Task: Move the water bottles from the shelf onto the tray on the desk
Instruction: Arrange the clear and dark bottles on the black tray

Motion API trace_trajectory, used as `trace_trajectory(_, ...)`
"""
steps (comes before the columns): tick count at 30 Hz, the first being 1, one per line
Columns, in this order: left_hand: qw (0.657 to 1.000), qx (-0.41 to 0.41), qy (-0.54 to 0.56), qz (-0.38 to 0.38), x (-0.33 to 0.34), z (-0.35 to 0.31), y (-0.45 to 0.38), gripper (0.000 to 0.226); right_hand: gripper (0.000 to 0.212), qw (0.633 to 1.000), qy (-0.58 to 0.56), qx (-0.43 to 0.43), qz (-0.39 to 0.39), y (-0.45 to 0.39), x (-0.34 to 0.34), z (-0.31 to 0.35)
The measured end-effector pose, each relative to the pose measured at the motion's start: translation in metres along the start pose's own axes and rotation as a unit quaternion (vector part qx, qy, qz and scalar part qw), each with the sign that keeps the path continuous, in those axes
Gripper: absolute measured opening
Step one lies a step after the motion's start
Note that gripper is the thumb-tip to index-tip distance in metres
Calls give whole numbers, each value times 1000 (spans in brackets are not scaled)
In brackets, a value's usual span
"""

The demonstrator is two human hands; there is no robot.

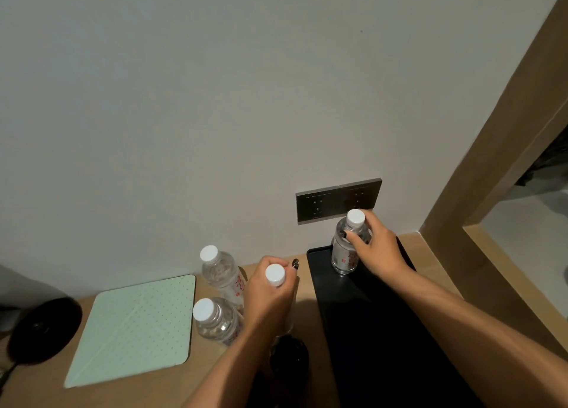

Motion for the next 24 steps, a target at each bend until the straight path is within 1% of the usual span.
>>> trace_trajectory(2,1000,15,-5,0,0,-6,-6,11,45,1000,-2,11,11,-3,1,-1)
trace_trajectory(4,999,19,12,-23,-7,-10,-11,9,45,999,-4,16,30,-9,-2,4)
trace_trajectory(7,998,32,20,-57,-20,-21,-18,9,54,999,10,-11,42,-13,-19,21)
trace_trajectory(9,997,44,32,-63,-25,-37,-20,9,54,999,10,-37,11,-11,-37,37)
trace_trajectory(11,996,54,52,-57,-25,-57,-20,10,42,997,-19,-62,-39,3,-56,51)
trace_trajectory(13,995,64,65,-40,-22,-78,-19,12,33,994,-63,-69,-54,26,-60,58)
trace_trajectory(14,995,71,69,-30,-18,-89,-18,14,33,993,-85,-66,-41,39,-54,57)
trace_trajectory(16,993,87,72,-17,-9,-108,-14,18,41,992,-111,-60,10,65,-31,53)
trace_trajectory(18,992,100,69,-13,3,-123,-7,22,55,995,-68,-66,43,87,-6,48)
trace_trajectory(19,992,102,72,-11,9,-129,-4,22,63,995,-33,-83,33,95,1,44)
trace_trajectory(21,992,92,86,5,26,-136,2,20,76,989,48,-136,-14,106,8,39)
trace_trajectory(23,992,71,98,44,48,-139,9,19,84,982,116,-137,-58,106,4,23)
trace_trajectory(24,991,66,95,63,58,-140,12,19,83,980,133,-132,-67,102,1,15)
Point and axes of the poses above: each hand's wrist, its own y-axis away from the middle knuckle, its own x-axis out of the palm, z = x × y, the point moved 10 cm from there along -y, towards the middle knuckle, and after that the axes turned 3 degrees about x, right-handed, at the moved point
